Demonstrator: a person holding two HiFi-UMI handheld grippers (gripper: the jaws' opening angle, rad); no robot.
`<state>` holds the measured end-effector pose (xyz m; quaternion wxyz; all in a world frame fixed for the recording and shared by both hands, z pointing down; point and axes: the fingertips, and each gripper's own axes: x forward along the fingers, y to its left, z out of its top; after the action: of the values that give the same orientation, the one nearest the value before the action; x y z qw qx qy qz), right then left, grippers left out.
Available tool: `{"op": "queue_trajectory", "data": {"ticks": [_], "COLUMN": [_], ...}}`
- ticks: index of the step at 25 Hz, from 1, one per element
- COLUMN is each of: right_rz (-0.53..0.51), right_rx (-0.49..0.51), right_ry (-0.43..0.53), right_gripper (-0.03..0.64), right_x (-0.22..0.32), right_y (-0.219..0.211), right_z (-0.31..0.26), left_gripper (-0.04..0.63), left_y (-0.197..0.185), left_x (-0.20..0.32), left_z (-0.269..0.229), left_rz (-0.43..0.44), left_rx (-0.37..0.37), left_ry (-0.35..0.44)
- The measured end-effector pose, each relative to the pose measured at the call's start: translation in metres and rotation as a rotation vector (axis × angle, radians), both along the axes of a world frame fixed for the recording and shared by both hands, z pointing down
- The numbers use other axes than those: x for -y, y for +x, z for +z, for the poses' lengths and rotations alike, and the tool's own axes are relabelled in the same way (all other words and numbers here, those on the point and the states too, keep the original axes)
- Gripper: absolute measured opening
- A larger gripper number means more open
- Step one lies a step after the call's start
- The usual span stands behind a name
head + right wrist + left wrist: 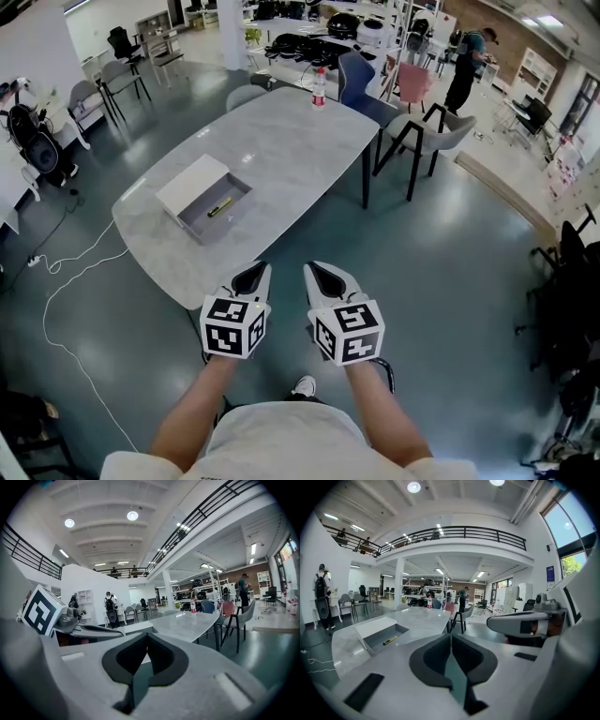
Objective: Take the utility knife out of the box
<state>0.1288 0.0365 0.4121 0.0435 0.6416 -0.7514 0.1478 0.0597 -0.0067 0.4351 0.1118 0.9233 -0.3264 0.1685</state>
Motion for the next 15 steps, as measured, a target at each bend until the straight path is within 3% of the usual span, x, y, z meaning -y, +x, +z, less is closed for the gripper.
{"op": "queue_trajectory", "data": {"ticks": [5,15], "right_rz": [-0.03,-0.165], "right_rx": [0.018,0.013], "right_ry": [0.003,0.007], "right_gripper": [0.005,0.005], "right_x": [0.013,0.045], "right_y": [0.02,0.006], "right_z": [0.001,0.001], "left_gripper": [0.021,0.021], "left_y": [0.016,-0.002], "left_x": [0.011,0.038], "left_z": [-0.001,0.002], "left_rz": [-0.033,-0.152], "left_rx": [0.016,0.024], "left_ry": [0.003,0.006]}}
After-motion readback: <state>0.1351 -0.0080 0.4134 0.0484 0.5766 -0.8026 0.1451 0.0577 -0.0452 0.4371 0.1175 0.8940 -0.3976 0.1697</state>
